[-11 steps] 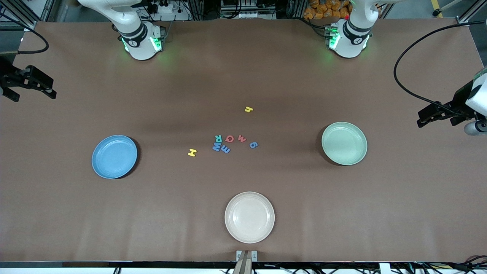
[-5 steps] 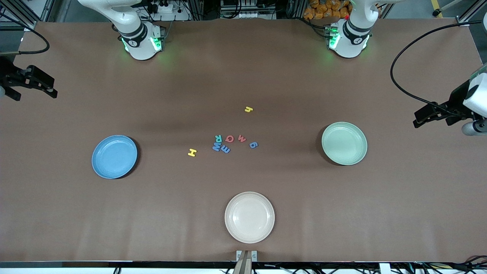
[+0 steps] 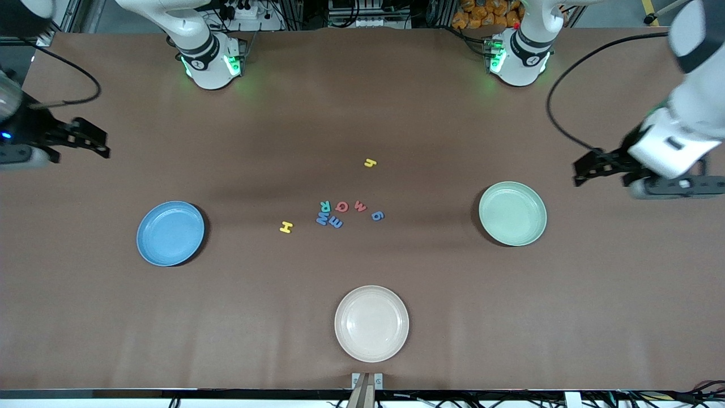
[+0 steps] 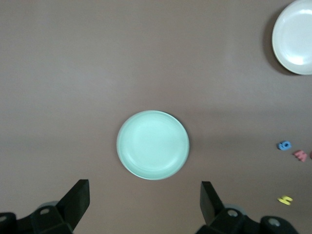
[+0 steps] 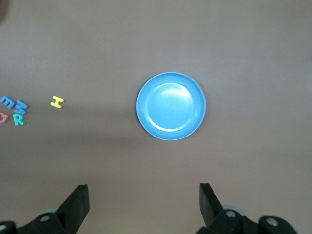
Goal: Sort uppercase to blue plate, lowercase to green plate
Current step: 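Reach the right gripper toward the yellow H while the left gripper reaches the yellow h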
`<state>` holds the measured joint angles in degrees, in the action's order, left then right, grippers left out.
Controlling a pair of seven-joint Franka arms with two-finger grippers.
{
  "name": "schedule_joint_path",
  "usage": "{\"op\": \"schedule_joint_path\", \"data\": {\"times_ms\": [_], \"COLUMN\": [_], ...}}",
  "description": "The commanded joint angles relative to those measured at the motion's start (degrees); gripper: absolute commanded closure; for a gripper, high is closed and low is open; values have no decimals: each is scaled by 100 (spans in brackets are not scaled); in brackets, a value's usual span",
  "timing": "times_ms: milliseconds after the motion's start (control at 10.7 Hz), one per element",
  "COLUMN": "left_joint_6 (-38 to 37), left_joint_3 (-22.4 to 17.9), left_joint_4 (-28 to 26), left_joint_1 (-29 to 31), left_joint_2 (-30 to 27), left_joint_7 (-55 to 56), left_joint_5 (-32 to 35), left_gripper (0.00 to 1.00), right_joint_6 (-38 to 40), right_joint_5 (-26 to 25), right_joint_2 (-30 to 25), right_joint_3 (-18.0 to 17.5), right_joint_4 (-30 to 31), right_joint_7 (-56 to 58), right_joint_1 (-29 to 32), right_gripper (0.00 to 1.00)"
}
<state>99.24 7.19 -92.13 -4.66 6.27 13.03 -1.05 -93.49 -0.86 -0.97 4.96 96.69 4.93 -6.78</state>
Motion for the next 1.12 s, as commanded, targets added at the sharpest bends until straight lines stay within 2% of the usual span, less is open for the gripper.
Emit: {"op": "schedule_joint_path", "data": {"times_ms": [0,281,469,562,750,1031], "left_joint_6": [-37,190,961,1400,2097,2108], "left_joint_3": [238,239,239,247,247,239], "left_joint_4": [98,142,142,142,151,256], "left_joint_1": [-218,-728,-1053,-1237,-1406,-1906], "left_joint_2": [592,1471,1998,2166,2351,2615], "left_joint_7": [699,1586,2657,3018,3940,5109], "left_joint_5": [-70,-71,-150,-167,-665,-818], "left_gripper": [0,0,0,0,0,0], "right_joint_6": [-81,-414,-739,-958,-1292,-1803], "right_joint_5": [7,7,7,146,752,702], "right_joint_2": [271,807,1167,1378,1765,2231], "right_joint_3": [23,23,23,23,31,32], "right_joint_4": [78,78,78,69,52,61], "right_joint_7": [-193,-720,-1168,-1335,-1652,-2292], "right_joint_1": [-305,-578,-701,-719,-754,-1070], "right_gripper": [0,0,0,0,0,0]}}
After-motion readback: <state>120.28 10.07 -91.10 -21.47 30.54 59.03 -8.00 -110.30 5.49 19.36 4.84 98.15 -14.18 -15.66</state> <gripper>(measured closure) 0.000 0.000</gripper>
